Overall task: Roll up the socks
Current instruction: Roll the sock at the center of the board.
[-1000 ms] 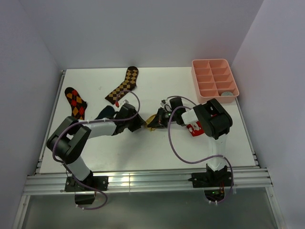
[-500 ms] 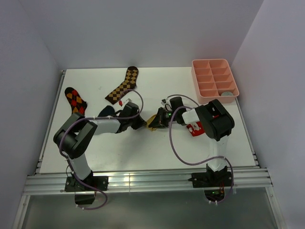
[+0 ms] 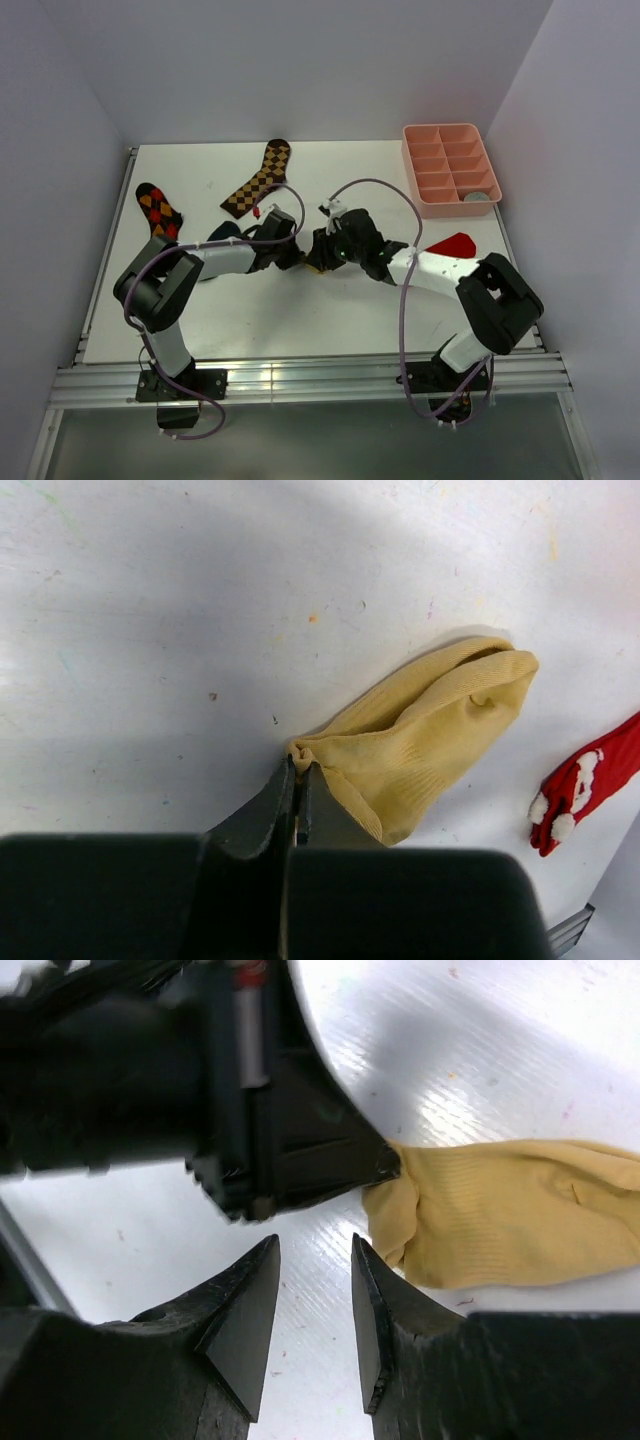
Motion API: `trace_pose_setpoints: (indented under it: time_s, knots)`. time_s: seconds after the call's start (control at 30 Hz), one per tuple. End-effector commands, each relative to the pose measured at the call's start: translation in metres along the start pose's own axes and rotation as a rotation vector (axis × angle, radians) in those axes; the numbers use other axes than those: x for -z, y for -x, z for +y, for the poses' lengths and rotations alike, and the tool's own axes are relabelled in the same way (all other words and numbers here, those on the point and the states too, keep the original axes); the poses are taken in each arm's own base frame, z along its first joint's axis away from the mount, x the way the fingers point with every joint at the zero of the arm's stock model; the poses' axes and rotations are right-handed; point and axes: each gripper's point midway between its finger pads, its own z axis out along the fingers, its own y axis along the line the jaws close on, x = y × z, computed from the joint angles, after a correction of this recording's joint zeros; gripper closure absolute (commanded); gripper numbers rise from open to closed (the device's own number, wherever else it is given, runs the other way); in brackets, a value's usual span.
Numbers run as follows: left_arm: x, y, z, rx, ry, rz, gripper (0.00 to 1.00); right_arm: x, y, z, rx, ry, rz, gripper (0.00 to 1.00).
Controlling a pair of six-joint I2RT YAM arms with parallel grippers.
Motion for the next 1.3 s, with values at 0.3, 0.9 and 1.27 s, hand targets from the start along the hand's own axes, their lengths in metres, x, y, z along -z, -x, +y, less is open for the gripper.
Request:
trace_pose_setpoints:
  time_s: [0.3, 0.9, 1.27]
  knots:
    - [0.018, 0.011, -0.013, -0.051, 0.009, -0.016, 1.00, -0.005, -0.017, -0.005, 0.380, -0.175, -0.144, 0.57]
    - [0.020, 0.009, -0.016, -0.048, 0.006, 0.000, 1.00, -0.035, -0.022, 0.000, 0.464, -0.252, -0.157, 0.54]
    - [0.018, 0.009, -0.011, -0.047, 0.024, -0.002, 1.00, -0.020, -0.002, 0.013, 0.454, -0.230, -0.223, 0.55]
